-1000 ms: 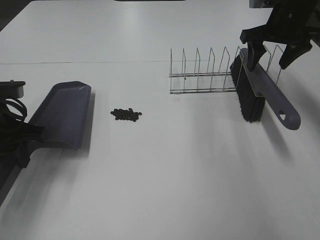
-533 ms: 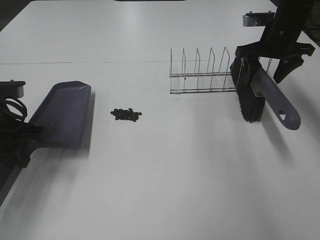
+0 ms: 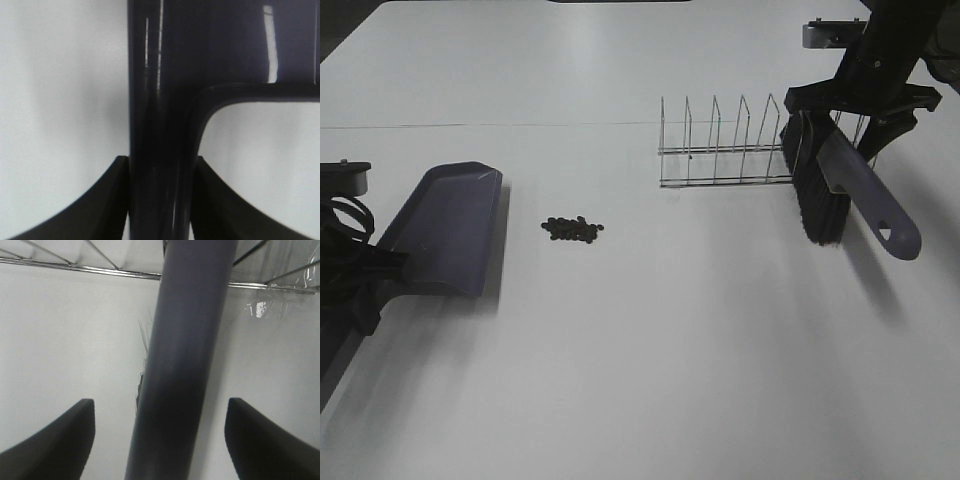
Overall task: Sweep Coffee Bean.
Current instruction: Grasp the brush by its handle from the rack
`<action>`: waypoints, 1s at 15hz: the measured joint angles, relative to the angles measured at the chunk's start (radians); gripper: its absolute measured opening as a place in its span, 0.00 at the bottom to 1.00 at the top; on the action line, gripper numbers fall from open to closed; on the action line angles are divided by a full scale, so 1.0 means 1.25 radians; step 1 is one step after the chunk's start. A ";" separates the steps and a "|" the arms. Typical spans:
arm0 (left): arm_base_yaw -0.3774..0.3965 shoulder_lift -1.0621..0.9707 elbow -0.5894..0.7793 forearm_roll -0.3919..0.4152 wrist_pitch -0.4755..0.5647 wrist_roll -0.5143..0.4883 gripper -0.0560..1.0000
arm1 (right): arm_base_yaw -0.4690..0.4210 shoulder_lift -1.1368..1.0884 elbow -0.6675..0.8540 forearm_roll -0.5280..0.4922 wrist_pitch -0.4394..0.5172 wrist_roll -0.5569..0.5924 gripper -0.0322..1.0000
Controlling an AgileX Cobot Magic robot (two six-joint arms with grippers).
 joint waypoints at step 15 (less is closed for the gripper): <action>0.000 0.000 0.000 0.000 0.000 0.000 0.36 | 0.000 0.006 0.000 0.004 -0.007 0.003 0.50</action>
